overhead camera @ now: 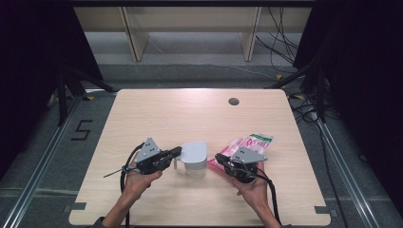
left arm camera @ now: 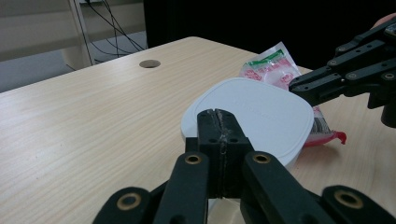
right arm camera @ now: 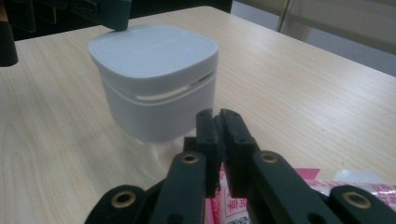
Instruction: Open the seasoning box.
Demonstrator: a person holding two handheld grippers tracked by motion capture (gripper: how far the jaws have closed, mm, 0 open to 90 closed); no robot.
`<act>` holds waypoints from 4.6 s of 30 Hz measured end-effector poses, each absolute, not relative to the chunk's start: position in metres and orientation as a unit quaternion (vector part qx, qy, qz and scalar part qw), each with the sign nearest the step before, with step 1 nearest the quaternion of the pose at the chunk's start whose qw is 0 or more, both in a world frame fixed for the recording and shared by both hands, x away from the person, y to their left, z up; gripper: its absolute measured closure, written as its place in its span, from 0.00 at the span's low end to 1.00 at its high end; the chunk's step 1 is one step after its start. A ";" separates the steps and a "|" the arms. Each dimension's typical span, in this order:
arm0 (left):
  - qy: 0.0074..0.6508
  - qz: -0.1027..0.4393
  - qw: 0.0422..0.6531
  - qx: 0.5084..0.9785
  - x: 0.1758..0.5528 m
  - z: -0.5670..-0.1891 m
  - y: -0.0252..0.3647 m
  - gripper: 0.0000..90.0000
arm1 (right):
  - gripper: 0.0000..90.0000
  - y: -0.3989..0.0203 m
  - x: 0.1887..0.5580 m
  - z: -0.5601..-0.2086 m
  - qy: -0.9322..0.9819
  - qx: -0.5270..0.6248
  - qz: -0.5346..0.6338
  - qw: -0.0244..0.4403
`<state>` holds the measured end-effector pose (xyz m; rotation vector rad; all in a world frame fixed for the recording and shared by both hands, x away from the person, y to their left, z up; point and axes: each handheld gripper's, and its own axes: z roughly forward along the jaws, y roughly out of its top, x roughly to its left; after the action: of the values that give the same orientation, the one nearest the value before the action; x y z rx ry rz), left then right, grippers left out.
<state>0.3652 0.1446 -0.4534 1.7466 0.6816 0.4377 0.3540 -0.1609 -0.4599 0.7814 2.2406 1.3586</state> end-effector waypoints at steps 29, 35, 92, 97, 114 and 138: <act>0.295 0.190 0.569 0.744 0.364 -0.454 0.147 0.99 | 1.00 -0.138 0.356 -0.454 0.817 0.242 0.484 0.201; 0.296 0.187 0.572 0.742 0.365 -0.455 0.147 0.98 | 1.00 -0.136 0.355 -0.451 0.820 0.237 0.479 0.203; 0.346 0.172 0.535 0.751 0.333 -0.495 0.180 0.34 | 0.97 -0.073 0.355 -0.418 0.815 0.187 0.514 0.190; 0.344 0.173 0.532 0.754 0.332 -0.496 0.181 0.34 | 0.90 -0.096 0.356 -0.413 0.802 0.215 0.521 0.198; 0.350 0.171 0.526 0.756 0.332 -0.499 0.181 0.33 | 0.53 -0.191 0.354 -0.436 0.755 0.355 0.506 0.218; 0.349 0.156 0.534 0.754 0.330 -0.500 0.177 0.32 | 0.46 -0.266 0.343 -0.459 0.708 0.477 0.456 0.252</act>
<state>0.3297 0.1766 -0.5002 1.7958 0.8326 0.3714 0.3431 -0.2656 -0.4594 1.2971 1.9258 1.2409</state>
